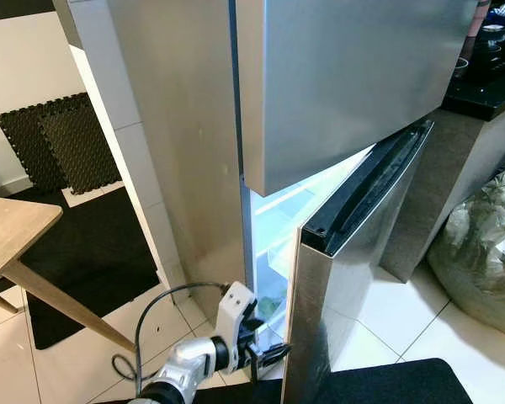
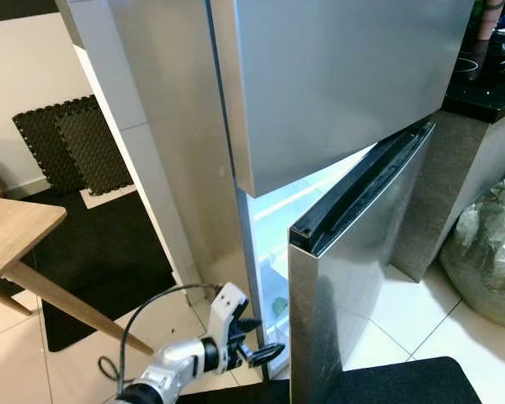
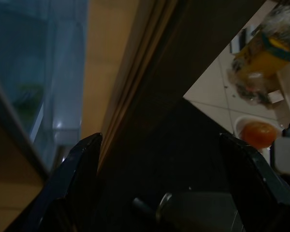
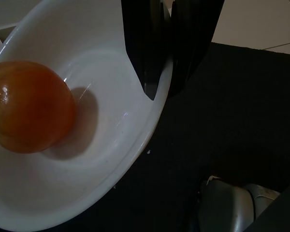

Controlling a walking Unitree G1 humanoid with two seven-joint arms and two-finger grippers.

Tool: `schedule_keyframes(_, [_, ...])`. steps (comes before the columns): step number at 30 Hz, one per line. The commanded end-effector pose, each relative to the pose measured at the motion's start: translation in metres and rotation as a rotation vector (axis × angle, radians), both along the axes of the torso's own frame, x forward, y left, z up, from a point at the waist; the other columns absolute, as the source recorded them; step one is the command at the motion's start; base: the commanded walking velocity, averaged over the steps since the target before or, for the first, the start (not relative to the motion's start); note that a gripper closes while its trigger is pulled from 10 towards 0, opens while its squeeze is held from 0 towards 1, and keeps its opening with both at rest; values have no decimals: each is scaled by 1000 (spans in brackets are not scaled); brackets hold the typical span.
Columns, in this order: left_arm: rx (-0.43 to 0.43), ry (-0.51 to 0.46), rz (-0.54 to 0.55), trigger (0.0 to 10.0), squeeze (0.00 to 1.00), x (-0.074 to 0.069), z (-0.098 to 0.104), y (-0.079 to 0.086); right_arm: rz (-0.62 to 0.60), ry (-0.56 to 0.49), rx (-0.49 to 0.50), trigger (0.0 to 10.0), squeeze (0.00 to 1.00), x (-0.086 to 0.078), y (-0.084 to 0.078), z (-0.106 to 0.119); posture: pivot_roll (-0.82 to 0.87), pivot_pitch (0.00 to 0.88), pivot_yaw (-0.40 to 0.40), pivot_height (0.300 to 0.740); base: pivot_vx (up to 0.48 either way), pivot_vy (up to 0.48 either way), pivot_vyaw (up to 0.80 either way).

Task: Restocking fridge

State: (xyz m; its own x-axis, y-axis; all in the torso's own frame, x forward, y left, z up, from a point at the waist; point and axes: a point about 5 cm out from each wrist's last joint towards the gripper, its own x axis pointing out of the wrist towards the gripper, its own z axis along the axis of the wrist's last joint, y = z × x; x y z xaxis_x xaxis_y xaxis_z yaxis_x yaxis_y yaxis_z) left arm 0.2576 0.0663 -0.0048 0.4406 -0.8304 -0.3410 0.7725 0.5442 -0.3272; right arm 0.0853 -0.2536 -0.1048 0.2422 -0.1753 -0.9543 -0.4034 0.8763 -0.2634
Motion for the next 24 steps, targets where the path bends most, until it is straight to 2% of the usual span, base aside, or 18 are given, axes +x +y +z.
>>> schedule_keyframes(1, [69, 38, 32, 10000, 0, -6, -11, 16, 6, -10, 3, 10000, 0, 3, 1, 0, -156, 0, 53, 740, 0, 0, 0])
schedule_keyframes(3, [116, 65, 58, 10000, 0, -11, -20, 24, 5, -10, 5, 10000, 0, 2, 2, 0, -157, 0, 54, 740, 0, 0, 0])
schedule_keyframes(5, [160, 122, 144, 10000, 0, -19, -31, 37, 3, -6, 10, 10000, 0, 2, 3, 0, -157, 0, 54, 740, 0, 0, 0])
schedule_keyframes(6, [160, 122, 144, 10000, 0, -19, -31, 37, 3, -6, 10, 10000, 0, 2, 3, 0, -157, 0, 54, 740, 0, 0, 0])
schedule_keyframes(8, [199, 180, 236, 10000, 0, -27, -41, 49, 3, 2, 11, 10000, 0, 0, 4, -1, -157, 0, 55, 740, 0, 0, 0])
schedule_keyframes(9, [199, 180, 236, 10000, 0, -27, -41, 49, 3, 2, 11, 10000, 0, 0, 4, -1, -157, 0, 55, 740, 0, 0, 0])
schedule_keyframes(12, [291, 285, 389, 10000, 0, -45, -59, 70, -5, 23, 7, 10000, 0, -3, 4, -2, -158, 0, 56, 740, 0, 0, 0])
schedule_keyframes(15, [378, 353, 449, 10000, 0, -65, -72, 82, -7, 36, 5, 10000, 0, -6, 5, -3, -160, 0, 58, 740, 0, 0, 0])
schedule_keyframes(16, [378, 353, 449, 10000, 0, -65, -72, 82, -7, 36, 5, 10000, 0, -6, 5, -3, -160, 0, 58, 740, 0, 0, 0])
schedule_keyframes(18, [405, 418, 515, 10000, 0, -80, -80, 90, -5, 36, 7, 10000, 0, -7, 5, -3, -163, 0, 59, 740, 0, 0, 0])
schedule_keyframes(19, [405, 418, 515, 10000, 0, -80, -80, 90, -5, 36, 7, 10000, 0, -7, 5, -3, -163, 0, 59, 740, 0, 0, 0])
schedule_keyframes(20, [422, 463, 561, 10000, 0, -90, -86, 96, -4, 36, 8, 10000, 0, -8, 6, -3, -162, 0, 58, 740, 0, 0, 0])
schedule_keyframes(21, [422, 463, 561, 10000, 0, -90, -86, 96, -4, 36, 8, 10000, 0, -8, 6, -3, -162, 0, 58, 740, 0, 0, 0])
schedule_keyframes(22, [441, 516, 605, 10000, 0, -103, -91, 102, -2, 38, 9, 10000, 0, -8, 6, -3, -162, 0, 58, 740, 0, 0, 0])
schedule_keyframes(23, [488, 583, 645, 10000, 0, -123, -99, 110, 1, 41, 8, 10000, 0, -9, 6, -3, -158, 0, 54, 740, 0, 0, 0])
schedule_keyframes(24, [488, 583, 645, 10000, 0, -123, -99, 110, 1, 41, 8, 10000, 0, -9, 6, -3, -158, 0, 54, 740, 0, 0, 0])
